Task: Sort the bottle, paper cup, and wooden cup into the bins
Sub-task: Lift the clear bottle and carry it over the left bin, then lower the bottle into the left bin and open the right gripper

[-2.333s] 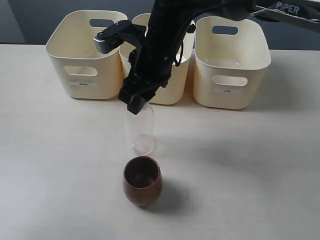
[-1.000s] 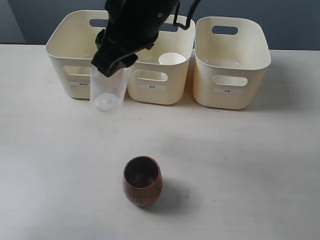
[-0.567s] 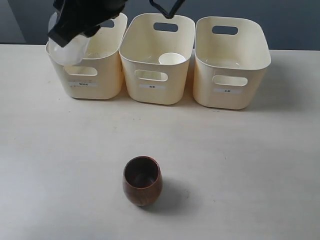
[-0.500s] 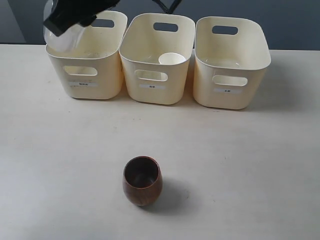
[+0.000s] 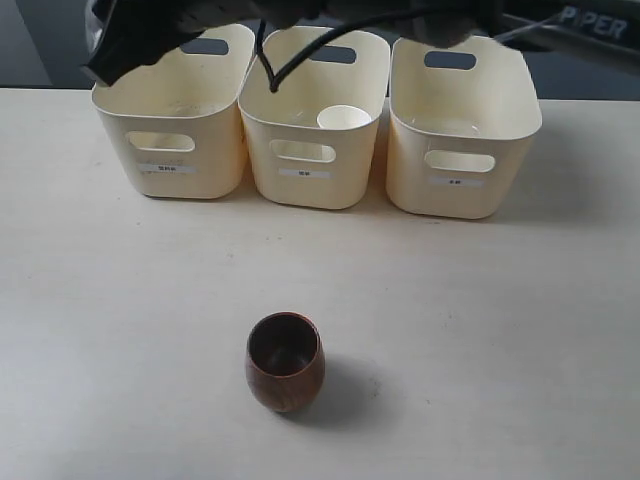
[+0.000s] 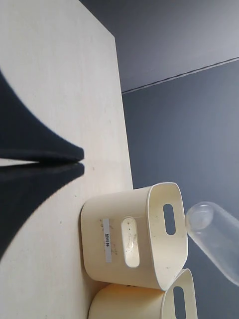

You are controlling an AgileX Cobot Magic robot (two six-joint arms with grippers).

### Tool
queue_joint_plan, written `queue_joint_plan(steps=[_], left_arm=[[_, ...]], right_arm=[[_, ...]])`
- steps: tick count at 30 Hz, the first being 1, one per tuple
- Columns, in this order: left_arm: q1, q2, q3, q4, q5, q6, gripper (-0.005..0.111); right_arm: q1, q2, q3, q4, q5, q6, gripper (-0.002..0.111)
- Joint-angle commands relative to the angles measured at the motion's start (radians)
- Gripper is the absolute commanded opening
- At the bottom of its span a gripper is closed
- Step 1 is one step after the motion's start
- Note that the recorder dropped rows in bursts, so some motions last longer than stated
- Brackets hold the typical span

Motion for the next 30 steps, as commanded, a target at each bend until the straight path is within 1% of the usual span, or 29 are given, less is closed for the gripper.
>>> queue_joint_plan(steps=[1, 3, 9, 14, 30], left_arm=[[0.000, -0.005, 0.002, 0.000, -0.005, -0.001, 0.000], [0.000, -0.005, 0.002, 0.000, -0.005, -0.001, 0.000], [0.000, -0.005, 0.002, 0.000, -0.005, -0.001, 0.000], [0.000, -0.005, 0.002, 0.000, -0.005, -0.001, 0.000], [0.000, -0.005, 0.002, 0.000, -0.005, -0.001, 0.000]], right_arm=[[-0.051, 0.055, 0.004, -0.045, -0.049, 0.080, -0.001], [-0.072, 0.077, 0.004, -0.043, -0.049, 0.080, -0.001], [-0.088, 0.132, 0.004, -0.043, -0.113, 0.080, -0.001], [-0.105, 0.171, 0.004, -0.043, -0.116, 0.080, -0.001], [-0.123, 0.262, 0.004, -0.043, -0.175, 0.078, -0.001]])
